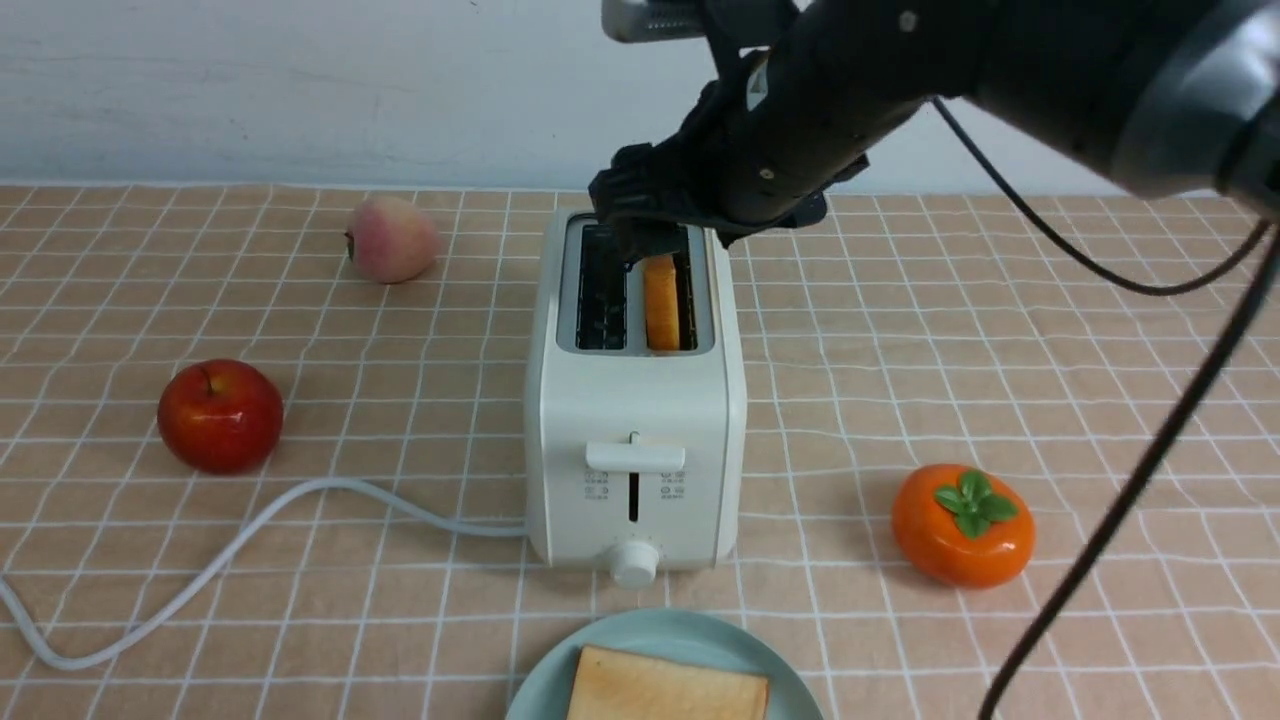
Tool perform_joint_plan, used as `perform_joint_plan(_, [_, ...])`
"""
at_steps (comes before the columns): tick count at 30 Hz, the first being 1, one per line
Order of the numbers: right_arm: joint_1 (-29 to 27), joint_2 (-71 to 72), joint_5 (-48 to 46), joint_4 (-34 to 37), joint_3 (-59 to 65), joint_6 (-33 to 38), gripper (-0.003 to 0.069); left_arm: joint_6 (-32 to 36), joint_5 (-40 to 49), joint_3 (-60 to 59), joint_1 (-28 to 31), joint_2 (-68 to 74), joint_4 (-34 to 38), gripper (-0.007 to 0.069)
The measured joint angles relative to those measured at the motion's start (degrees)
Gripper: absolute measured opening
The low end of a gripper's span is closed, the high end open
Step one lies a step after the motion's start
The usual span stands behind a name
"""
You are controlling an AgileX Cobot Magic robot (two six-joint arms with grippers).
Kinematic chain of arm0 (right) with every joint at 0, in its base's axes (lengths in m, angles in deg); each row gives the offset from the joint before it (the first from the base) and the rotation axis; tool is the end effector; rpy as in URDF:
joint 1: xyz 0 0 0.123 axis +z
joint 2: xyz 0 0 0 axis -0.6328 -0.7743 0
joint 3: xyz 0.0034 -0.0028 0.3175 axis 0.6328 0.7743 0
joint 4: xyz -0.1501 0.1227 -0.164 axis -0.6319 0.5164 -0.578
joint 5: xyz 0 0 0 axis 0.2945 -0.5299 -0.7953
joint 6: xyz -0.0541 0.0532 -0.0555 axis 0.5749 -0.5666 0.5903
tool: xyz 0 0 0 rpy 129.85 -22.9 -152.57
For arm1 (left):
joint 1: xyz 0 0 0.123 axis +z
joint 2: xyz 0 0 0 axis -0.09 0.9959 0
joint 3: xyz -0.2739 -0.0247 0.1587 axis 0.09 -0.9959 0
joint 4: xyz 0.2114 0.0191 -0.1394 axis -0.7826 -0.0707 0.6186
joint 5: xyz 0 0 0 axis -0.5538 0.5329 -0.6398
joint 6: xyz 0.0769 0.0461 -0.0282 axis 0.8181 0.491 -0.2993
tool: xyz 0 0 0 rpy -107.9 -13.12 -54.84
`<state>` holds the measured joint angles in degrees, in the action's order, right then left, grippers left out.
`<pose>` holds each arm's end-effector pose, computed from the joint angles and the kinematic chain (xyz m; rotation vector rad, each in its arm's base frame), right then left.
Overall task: Take toasted bread from bread machine on light coffee tablecloth place on plate.
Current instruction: 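Grasp the toast slice in the toaster and pull it up out of the slot with the right gripper, then place the held slice of bread on top of the slice on the plate with the right gripper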
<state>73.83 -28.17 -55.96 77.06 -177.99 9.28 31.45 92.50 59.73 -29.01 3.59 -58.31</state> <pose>0.3858 0.2659 0.3770 -0.5193 2.3559 0.3635 0.0362 -0.0099 0.3321 -0.1236 2.3635 -0.3818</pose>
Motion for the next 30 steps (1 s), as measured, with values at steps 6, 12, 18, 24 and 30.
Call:
perform_joint_plan(6, [0.0,-4.27,0.92,-3.39,-1.47,-1.58,0.0477,0.0,0.35,0.0,0.0,0.0,0.0,-0.0014])
perform_joint_plan(12, [0.0,-1.2,-0.97,-3.68,-2.15,-1.64,0.0095,0.0,0.41,0.0,0.0,0.0,0.0,-0.0014])
perform_joint_plan(18, [0.0,11.98,-4.96,-3.83,-3.3,-1.07,0.0115,0.0,0.48,0.0,0.0,0.0,0.0,-0.0014])
perform_joint_plan(24, [0.0,22.37,-18.58,0.0,-3.67,4.42,0.0115,0.05,0.6,0.0,0.0,0.0,-0.12,-0.0014])
perform_joint_plan(30, [0.0,28.08,-20.72,16.75,7.88,11.09,0.0115,0.98,0.6,0.0,0.0,0.0,-0.32,-0.0014])
